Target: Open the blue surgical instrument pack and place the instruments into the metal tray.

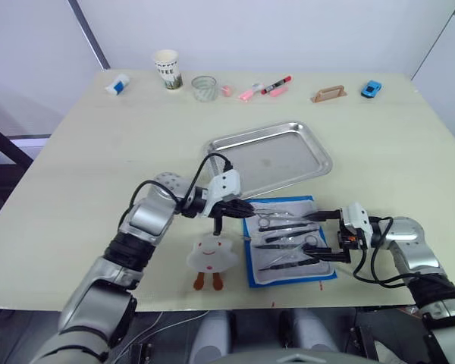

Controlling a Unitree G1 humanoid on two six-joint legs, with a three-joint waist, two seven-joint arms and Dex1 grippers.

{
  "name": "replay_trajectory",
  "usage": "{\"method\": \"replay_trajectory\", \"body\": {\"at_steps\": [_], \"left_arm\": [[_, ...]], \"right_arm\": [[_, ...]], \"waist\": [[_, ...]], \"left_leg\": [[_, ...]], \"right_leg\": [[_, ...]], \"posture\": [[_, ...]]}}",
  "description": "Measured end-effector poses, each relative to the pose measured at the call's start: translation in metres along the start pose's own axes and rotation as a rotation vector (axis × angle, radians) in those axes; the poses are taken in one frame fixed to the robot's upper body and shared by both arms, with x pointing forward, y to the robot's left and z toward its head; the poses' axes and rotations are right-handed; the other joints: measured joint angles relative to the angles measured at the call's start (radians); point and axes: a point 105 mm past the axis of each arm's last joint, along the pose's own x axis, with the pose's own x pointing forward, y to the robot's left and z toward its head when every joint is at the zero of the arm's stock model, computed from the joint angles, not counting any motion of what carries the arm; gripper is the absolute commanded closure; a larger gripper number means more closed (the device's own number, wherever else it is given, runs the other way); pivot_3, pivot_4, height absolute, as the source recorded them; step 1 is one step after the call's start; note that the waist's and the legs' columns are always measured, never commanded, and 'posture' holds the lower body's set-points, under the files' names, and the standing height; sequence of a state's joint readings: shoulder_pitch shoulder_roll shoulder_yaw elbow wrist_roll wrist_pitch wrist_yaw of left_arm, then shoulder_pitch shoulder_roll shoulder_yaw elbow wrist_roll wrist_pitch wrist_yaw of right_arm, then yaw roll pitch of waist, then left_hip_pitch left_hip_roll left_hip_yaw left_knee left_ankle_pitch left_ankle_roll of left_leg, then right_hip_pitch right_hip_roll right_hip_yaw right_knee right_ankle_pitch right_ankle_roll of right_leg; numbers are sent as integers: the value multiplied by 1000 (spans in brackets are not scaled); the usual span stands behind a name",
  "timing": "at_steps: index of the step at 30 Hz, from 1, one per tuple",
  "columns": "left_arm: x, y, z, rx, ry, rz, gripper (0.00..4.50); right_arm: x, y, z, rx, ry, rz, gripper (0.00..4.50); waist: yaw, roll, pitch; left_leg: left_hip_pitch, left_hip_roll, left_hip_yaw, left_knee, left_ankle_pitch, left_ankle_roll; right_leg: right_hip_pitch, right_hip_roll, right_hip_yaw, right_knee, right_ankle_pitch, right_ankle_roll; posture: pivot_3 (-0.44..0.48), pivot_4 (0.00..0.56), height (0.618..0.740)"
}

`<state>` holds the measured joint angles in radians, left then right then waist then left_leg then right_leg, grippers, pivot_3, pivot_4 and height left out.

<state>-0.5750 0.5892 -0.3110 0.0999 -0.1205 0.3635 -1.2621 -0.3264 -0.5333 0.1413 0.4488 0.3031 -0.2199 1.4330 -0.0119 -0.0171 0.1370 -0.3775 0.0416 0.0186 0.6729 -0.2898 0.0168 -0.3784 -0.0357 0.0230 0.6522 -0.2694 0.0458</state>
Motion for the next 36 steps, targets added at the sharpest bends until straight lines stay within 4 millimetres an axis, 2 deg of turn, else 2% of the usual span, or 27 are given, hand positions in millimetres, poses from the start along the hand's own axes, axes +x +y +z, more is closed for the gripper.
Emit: {"method": "replay_trajectory", "body": {"at_steps": [4, 9, 17, 21, 27, 31, 36], "left_arm": [[-7, -1, 0, 3, 0, 16, 4427], [-30, -7, -19, -52, 19, 65, 4427], [-53, -17, -28, -74, 7, 109, 4427], [-60, -21, -25, -89, -39, 143, 4427], [-72, -19, -7, -132, -152, 257, 4427], [-69, -9, 3, -219, -241, 380, 4427], [-55, 10, 16, -368, -323, 596, 4427]], "right_arm": [[1, 0, 1, -3, 2, 4, 0], [1, 0, 0, -2, 6, 8, 0], [-1, 0, -1, 1, 10, 12, 0], [-2, 0, -1, 1, 11, 19, 0], [-4, 0, -1, 2, 19, 18, 0], [-6, 0, -1, 4, 23, 22, 0], [-8, 1, -1, 10, 30, 29, 0]], "waist": [[-2, 0, 0], [-1, 0, 0], [1, -1, -1], [1, -1, -1], [7, -1, -1], [9, -1, -1], [13, -2, -1]], "left_leg": [[0, 0, 0, 0, 0, 0], [1, 1, 0, -1, 0, 0], [1, 1, 1, -1, 0, 0], [1, 2, 1, -1, 0, 0], [0, 3, 1, -1, 0, 0], [0, 3, 0, -1, 0, 0], [0, 0, 0, 0, 0, 0]], "right_leg": [[0, 0, 0, 0, 0, 0], [0, 0, 1, 0, 0, 0], [0, -1, 1, 0, 0, 0], [0, -1, 0, 0, 0, 0], [0, -2, 0, 0, 0, 0], [0, -2, -1, 0, 0, 0], [1, -3, -1, 0, 0, 0]], "posture": [[0, 150, 740], [0, 150, 740], [0, 150, 740], [0, 150, 740], [0, 150, 740], [0, 150, 740], [0, 150, 740]]}}
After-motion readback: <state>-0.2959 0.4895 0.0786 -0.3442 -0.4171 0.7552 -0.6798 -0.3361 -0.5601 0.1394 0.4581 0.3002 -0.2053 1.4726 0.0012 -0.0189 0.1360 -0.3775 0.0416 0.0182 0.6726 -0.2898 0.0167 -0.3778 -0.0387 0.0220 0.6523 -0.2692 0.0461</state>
